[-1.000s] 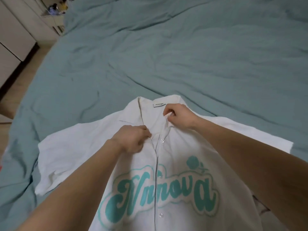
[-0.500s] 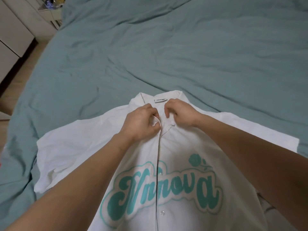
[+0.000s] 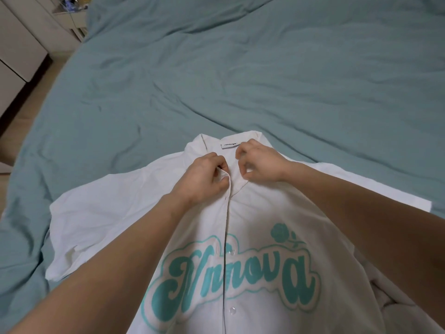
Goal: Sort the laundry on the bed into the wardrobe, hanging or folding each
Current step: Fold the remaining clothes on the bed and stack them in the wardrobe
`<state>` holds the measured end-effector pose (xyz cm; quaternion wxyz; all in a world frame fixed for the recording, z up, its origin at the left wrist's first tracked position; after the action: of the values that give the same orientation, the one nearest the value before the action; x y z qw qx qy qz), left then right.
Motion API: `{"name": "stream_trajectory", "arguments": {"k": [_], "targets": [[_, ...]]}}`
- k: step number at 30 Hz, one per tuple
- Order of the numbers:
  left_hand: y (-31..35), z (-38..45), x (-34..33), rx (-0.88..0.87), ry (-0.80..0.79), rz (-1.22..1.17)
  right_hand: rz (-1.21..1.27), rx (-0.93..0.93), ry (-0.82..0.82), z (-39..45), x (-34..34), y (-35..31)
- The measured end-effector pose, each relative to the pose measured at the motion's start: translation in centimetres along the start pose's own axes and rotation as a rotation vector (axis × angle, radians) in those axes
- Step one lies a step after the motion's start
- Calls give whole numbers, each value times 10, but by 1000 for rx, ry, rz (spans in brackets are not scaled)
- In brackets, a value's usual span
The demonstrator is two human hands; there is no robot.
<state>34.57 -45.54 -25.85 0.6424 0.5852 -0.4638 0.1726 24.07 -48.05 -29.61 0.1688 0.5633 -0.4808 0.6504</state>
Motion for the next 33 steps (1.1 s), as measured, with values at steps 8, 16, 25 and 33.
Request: {"name": "stream_trajectory", "arguments": {"k": [8,16,25,33], "targets": [[-5,-3,2,60,122,-100,387,-195,191,36,0,-12],[17,14,-57,162,-102,465,412,-656,657,-124,46,91],[145,58,-123,-146,-167,380,87,-998,219,-303,37,187],[179,86,-215,-185,-465,382,13,-972,191,-330,24,204]]}}
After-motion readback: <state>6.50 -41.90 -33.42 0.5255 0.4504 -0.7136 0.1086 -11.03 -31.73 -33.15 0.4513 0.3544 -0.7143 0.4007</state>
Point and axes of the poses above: each hand's wrist, its own z-axis towards the middle knuckle, its own x-axis out of the back of the hand, y = z × x, the point moved 10 cm from there along z, towards the middle knuckle, and after that the axes turned 5 degrees about x, right-handed, at the moved point
